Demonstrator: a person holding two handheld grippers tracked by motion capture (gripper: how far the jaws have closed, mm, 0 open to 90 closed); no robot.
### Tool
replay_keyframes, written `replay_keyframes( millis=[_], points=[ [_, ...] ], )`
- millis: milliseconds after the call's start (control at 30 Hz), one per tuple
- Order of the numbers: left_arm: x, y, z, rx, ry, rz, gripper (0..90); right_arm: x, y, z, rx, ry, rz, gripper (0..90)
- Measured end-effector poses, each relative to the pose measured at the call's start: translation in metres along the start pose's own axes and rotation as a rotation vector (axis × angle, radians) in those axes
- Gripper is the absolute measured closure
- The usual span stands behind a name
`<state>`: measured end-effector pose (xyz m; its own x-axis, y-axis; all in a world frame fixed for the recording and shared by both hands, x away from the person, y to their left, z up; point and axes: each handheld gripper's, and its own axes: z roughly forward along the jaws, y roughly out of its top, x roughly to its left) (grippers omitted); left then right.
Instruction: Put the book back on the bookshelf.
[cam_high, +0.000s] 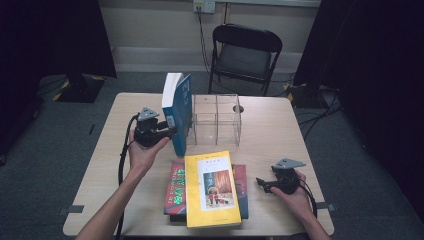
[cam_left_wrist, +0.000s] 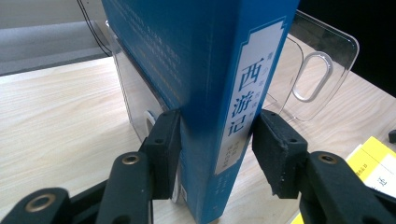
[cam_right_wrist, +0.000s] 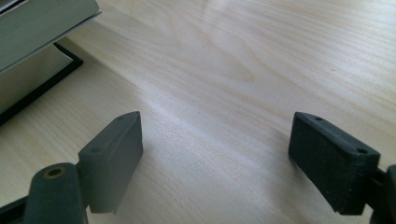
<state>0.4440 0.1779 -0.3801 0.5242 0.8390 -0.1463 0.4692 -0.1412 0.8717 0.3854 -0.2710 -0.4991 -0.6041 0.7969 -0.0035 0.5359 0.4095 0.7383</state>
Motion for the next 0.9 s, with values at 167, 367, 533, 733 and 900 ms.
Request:
replay_keyframes(
  millis=[167, 367, 533, 733, 900],
  points=[
    [0.002, 0.001, -0.001, 0.005, -0.005, -0.01, 53.3, 0.0, 0.0, 0.0, 0.0, -0.001, 0.001, 17.7],
    [0.003, 0.0, -0.001, 0.008, -0.009, -0.005, 53.8, 0.0, 0.0, 0.0, 0.0, 0.0, 0.001, 17.7],
    [0.003, -0.004, -0.002, -0.013, -0.01, -0.015, 53.9, 0.0, 0.0, 0.001, -0.001, 0.001, 0.0, 17.7],
    [0.003, -0.011, -0.004, -0.007, -0.024, -0.017, 51.8, 0.0, 0.001, 0.0, 0.0, 0.002, -0.001, 17.6],
    [0.003, -0.021, -0.007, 0.002, -0.032, -0.031, 50.5, 0.001, 0.002, 0.0, 0.015, 0.007, -0.005, 17.9]
  ],
)
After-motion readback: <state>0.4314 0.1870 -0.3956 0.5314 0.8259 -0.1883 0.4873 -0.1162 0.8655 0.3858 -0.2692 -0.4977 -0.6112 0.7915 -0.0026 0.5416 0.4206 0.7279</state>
